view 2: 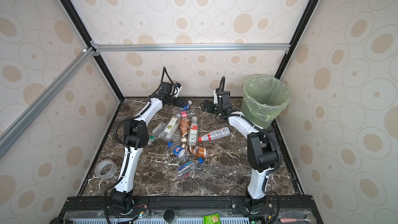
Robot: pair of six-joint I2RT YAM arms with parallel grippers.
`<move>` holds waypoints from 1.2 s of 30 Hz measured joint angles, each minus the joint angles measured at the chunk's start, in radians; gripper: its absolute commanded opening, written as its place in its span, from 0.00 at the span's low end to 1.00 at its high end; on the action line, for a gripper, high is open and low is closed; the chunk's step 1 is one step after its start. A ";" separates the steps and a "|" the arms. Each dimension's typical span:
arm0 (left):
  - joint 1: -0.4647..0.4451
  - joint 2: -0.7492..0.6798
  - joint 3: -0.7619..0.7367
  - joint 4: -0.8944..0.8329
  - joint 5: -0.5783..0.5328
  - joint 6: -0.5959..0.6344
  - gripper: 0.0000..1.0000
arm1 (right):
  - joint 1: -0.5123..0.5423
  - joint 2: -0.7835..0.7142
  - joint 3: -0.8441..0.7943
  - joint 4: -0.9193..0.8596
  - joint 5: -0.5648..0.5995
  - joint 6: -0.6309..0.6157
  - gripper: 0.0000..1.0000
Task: Throw the plastic bottles in the bin
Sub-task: 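Lower the left gripper around the blue-labelled bottle and close on it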
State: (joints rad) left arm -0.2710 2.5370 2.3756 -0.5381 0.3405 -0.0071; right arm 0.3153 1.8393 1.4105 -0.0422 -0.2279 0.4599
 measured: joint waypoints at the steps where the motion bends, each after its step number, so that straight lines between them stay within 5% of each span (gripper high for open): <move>1: -0.002 0.000 -0.005 -0.007 -0.014 0.011 0.99 | -0.003 -0.007 -0.011 -0.002 0.000 -0.001 1.00; 22: -0.010 0.027 -0.023 -0.039 -0.111 0.076 0.87 | -0.027 -0.089 -0.110 -0.011 0.001 -0.001 0.99; 36: -0.011 0.074 -0.023 -0.043 -0.094 0.082 0.60 | -0.062 -0.097 -0.133 -0.011 0.001 0.000 0.99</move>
State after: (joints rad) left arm -0.2817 2.6106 2.3528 -0.5808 0.2462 0.0753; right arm 0.2531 1.7428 1.2774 -0.0528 -0.2272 0.4599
